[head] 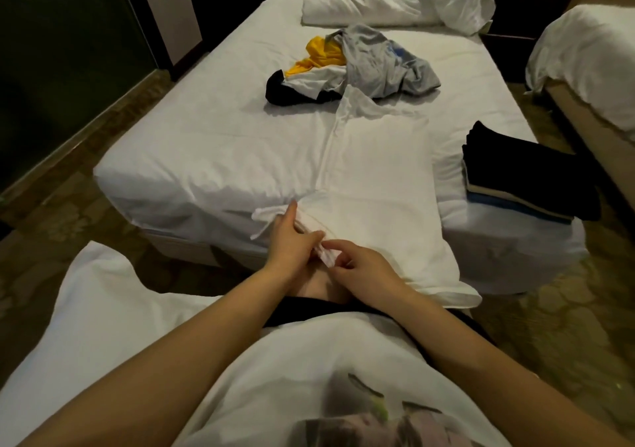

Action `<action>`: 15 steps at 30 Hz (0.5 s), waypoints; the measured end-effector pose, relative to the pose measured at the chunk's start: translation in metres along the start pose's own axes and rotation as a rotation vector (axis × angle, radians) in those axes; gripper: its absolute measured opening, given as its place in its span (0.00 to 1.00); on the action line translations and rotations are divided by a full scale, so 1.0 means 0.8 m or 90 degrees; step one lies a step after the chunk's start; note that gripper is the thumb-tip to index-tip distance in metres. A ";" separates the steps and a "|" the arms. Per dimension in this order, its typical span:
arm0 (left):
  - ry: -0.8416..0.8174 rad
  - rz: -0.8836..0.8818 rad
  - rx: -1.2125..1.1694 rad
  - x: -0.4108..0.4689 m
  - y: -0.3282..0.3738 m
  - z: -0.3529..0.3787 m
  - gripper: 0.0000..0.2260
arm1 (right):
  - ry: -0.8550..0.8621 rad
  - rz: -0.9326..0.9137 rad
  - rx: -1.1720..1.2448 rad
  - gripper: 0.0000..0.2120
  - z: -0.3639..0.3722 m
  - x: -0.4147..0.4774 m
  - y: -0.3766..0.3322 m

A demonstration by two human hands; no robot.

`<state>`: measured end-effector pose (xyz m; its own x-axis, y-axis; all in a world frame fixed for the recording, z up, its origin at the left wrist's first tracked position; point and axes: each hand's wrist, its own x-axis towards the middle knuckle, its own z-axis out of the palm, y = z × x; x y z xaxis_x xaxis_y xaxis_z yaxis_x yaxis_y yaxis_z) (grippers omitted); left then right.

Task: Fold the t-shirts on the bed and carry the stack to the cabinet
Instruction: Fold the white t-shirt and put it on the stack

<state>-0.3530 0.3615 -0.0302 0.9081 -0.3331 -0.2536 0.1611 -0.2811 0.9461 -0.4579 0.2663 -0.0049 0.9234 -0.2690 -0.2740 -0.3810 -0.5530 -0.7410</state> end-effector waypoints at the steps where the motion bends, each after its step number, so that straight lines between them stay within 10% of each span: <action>1: 0.002 0.037 0.089 -0.001 0.000 -0.002 0.36 | 0.001 0.004 0.005 0.19 0.000 0.001 0.001; 7: -0.162 0.480 0.541 -0.012 0.006 -0.002 0.39 | 0.029 0.012 0.041 0.15 0.002 -0.003 0.003; 15: -0.278 0.258 0.311 0.008 -0.015 -0.025 0.36 | 0.157 0.117 0.134 0.12 -0.015 0.002 0.006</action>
<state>-0.3415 0.3810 -0.0393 0.6080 -0.7918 -0.0584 -0.4328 -0.3922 0.8117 -0.4587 0.2535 -0.0017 0.7917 -0.5445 -0.2771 -0.4974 -0.3109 -0.8099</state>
